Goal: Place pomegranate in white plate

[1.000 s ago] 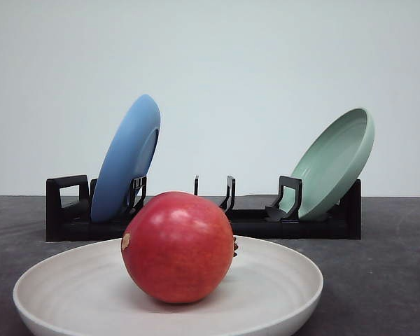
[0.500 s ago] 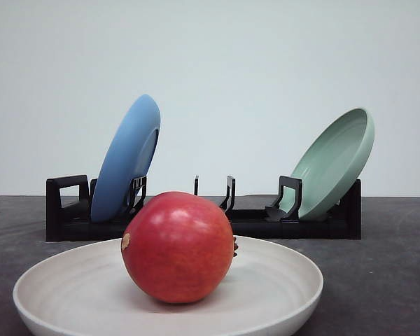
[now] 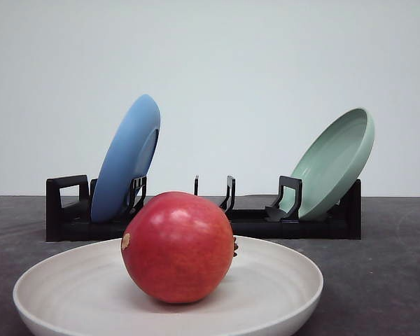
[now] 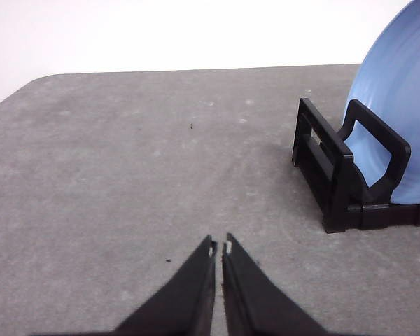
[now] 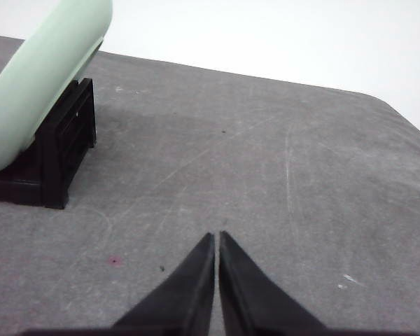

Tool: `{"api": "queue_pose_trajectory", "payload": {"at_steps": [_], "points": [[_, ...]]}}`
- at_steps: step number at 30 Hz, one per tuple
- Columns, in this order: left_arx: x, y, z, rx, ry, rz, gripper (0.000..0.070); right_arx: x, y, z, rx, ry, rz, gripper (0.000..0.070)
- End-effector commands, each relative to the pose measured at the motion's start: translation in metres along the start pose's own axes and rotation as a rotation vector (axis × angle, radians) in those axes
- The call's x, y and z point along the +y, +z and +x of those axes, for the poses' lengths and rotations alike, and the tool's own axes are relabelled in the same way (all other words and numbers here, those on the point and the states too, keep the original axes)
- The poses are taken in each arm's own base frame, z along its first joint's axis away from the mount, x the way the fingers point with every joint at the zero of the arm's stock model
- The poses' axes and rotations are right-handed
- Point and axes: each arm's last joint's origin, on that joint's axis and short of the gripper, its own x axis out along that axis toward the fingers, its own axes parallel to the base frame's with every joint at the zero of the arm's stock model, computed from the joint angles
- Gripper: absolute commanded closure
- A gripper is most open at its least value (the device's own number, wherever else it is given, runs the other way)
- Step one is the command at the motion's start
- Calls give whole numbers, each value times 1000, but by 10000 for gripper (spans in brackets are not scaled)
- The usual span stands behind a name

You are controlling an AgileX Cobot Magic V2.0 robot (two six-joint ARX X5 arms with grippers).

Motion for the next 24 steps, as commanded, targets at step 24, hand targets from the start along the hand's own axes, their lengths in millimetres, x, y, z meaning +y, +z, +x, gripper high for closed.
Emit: {"api": "queue_pose_trajectory", "payload": {"at_steps": [24], "points": [[0,-4,1,11,0,0,700,0,0,0,-8,-1,9,697]]}}
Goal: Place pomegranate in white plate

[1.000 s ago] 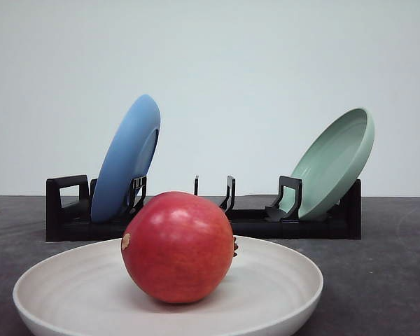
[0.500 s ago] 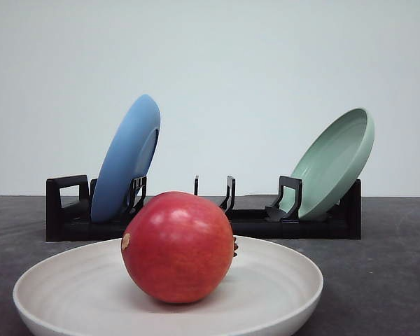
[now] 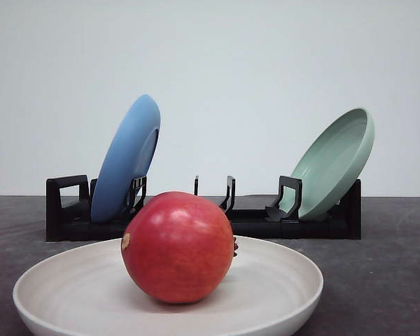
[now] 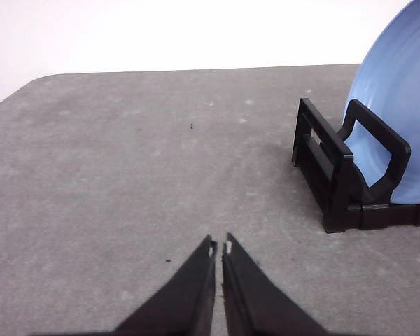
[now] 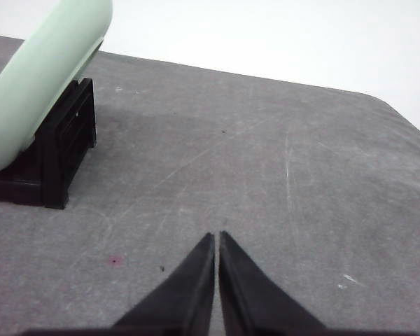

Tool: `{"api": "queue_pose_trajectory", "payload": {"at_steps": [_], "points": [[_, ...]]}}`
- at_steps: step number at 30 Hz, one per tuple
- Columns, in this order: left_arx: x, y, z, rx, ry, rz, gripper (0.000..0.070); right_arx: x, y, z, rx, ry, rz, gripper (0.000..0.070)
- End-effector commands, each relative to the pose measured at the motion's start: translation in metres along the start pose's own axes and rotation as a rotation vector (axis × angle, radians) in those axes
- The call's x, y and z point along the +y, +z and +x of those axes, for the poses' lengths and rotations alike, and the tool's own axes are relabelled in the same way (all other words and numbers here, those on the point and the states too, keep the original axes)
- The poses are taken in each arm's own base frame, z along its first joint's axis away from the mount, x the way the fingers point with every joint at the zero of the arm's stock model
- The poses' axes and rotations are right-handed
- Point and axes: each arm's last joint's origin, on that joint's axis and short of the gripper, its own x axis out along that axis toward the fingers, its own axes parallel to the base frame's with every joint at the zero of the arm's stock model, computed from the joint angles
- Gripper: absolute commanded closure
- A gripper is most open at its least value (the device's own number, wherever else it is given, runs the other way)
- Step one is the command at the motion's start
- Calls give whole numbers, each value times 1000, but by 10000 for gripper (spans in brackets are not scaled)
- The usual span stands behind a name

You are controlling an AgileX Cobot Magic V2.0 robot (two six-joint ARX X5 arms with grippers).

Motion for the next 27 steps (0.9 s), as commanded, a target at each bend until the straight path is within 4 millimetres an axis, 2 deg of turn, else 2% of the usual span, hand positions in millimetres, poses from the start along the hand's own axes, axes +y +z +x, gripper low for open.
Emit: {"api": "queue_pose_trajectory", "payload": {"at_steps": [1,27], "points": [[0,-4,1,11,0,0,700,0,0,0,-8,-1,9,697],[0,-4,1,11,0,0,700,0,0,0,-8,-2,9,697]]}}
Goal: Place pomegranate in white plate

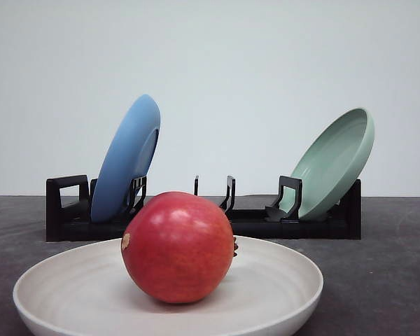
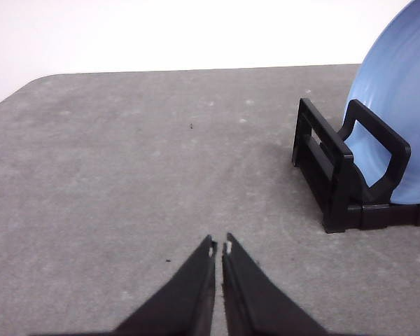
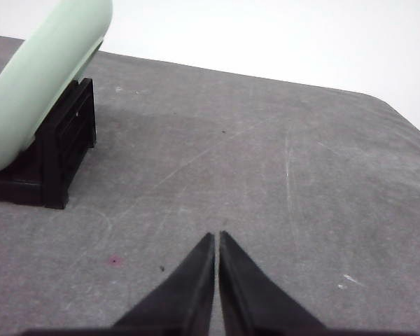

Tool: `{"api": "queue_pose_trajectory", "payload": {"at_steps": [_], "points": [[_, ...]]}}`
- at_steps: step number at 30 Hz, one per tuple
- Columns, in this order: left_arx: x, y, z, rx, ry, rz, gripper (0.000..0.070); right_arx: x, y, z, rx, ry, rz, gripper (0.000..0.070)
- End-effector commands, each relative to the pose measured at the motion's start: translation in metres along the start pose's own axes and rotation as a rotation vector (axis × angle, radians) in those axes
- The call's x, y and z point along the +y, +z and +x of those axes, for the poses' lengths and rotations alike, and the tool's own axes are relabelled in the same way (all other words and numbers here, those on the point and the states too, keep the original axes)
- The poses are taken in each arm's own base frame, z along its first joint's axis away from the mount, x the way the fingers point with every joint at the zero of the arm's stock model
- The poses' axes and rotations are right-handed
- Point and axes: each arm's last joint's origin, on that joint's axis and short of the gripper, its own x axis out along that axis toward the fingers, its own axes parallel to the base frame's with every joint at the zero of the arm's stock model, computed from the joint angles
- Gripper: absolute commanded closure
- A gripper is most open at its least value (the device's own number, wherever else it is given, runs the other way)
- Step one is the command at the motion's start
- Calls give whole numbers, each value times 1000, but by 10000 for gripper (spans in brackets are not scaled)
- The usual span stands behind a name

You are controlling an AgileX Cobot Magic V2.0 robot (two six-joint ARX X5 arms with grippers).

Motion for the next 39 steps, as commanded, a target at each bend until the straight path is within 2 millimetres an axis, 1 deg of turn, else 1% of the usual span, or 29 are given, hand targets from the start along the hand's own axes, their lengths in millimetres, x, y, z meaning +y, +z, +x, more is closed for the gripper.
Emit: {"api": "queue_pose_trajectory", "payload": {"at_steps": [1,39], "points": [[0,-4,1,11,0,0,700,0,0,0,-8,-2,9,697],[0,-4,1,11,0,0,700,0,0,0,-8,-1,9,697]]}}
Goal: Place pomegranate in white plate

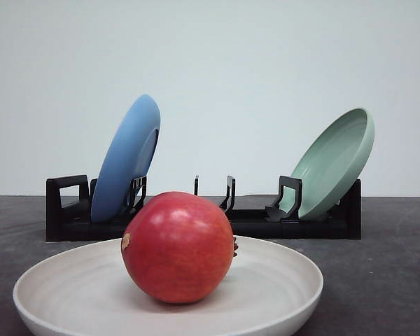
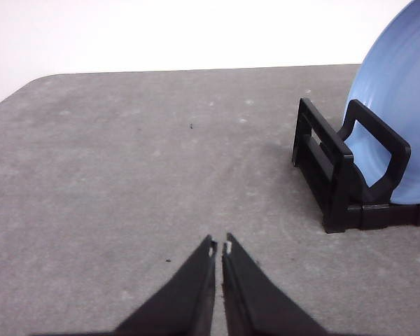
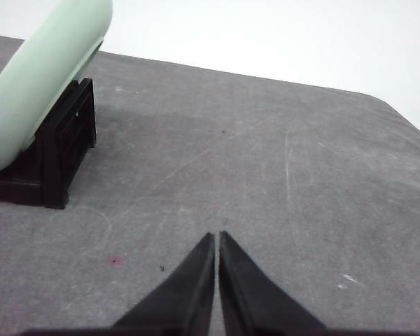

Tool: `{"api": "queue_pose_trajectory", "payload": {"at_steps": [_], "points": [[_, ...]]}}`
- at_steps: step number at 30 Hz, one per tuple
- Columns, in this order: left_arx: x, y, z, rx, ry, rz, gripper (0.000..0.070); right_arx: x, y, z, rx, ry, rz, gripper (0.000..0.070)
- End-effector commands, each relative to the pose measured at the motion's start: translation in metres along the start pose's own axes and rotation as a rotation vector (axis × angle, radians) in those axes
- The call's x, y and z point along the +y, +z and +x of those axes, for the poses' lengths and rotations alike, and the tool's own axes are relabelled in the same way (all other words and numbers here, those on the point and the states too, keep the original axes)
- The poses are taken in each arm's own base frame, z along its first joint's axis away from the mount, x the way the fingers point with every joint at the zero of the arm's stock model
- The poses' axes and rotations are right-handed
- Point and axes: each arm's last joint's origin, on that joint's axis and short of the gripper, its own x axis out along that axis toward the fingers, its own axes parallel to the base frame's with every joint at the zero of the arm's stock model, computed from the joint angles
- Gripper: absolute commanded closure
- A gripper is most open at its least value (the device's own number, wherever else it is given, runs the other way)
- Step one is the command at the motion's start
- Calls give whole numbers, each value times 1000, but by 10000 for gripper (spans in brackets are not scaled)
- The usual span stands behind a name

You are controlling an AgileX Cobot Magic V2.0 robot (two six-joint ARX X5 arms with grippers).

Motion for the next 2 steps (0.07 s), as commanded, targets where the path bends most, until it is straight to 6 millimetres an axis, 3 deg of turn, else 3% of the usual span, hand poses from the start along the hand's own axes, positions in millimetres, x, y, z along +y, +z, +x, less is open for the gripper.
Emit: {"api": "queue_pose_trajectory", "payload": {"at_steps": [1,2], "points": [[0,-4,1,11,0,0,700,0,0,0,-8,-2,9,697],[0,-4,1,11,0,0,700,0,0,0,-8,-1,9,697]]}}
